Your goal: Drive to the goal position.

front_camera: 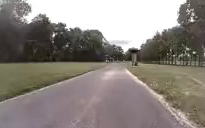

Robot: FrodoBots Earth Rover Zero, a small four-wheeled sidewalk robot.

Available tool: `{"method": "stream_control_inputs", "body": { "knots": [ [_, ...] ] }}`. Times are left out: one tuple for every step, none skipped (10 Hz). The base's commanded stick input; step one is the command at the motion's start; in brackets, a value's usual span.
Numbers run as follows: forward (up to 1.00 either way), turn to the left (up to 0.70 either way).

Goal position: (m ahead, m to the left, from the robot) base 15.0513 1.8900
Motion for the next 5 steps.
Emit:
{"method": "stream_control_inputs", "body": {
  "knots": [
    [0.70, 0.00],
    [0.70, 0.00],
    [0.70, 0.00],
    [0.70, 0.00],
    [0.70, 0.00]
  ]
}}
